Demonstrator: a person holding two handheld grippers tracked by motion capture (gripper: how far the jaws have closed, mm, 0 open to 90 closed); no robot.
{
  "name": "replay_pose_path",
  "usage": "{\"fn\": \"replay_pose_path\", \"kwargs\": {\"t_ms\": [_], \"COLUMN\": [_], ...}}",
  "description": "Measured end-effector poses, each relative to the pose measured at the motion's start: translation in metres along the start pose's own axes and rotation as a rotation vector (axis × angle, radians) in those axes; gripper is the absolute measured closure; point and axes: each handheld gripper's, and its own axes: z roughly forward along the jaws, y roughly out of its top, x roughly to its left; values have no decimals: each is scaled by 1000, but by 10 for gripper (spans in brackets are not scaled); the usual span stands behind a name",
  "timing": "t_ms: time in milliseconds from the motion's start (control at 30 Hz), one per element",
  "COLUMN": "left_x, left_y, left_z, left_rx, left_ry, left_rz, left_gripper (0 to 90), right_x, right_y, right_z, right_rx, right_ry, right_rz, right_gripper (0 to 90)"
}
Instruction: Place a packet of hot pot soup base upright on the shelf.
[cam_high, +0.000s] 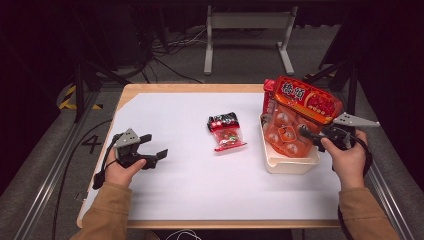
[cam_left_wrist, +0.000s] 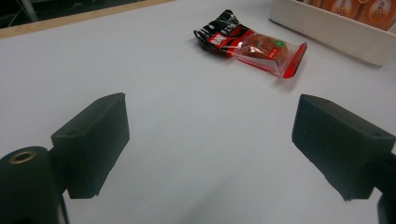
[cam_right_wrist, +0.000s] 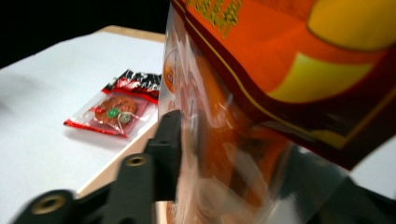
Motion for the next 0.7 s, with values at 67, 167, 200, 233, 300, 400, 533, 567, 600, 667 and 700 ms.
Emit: {"fn": "replay_pose_path", "kwargs": {"t_ms": [67,167,200,233,300,400,533,567,600,667,700], "left_x": [0,-1,-1,-1,0,-1,-1,-1,-1,-2,-3], "left_y": [0,1,2,2,3,4,5,5,6,6,6], "left_z": [0,2,3,3,4,7,9,11,12,13,13], "left_rx": [3,3,6,7,3,1,4,4,4,5,6], "left_ry": [-1,-7,-10,-9,-11,-17,-24,-26,-25,-26,-29], "left_rz": [8,9,8,9,14,13,14,14,18,17,13], "left_gripper": [119,119,119,119,119,119,119,119,119,119,119], "right_x": [0,-1,-1,-2,-2,-1,4,5,7,11,13], "right_y": [1,1,1,1,1,0,-5,-6,-7,-8,-9], "right_z": [-3,-7,-8,-10,-13,-20,-31,-34,-37,-42,-45], "right_rx": [-9,-31,-34,-39,-41,-35,-25,-29,-37,-48,-49], "right_ry": [-7,-29,-37,-41,-56,-84,-116,-122,-126,-132,-134], "right_rz": [11,13,14,12,3,-18,-46,-48,-48,-55,-57], "right_gripper": [484,377,348,321,276,254,251,251,250,246,241]}}
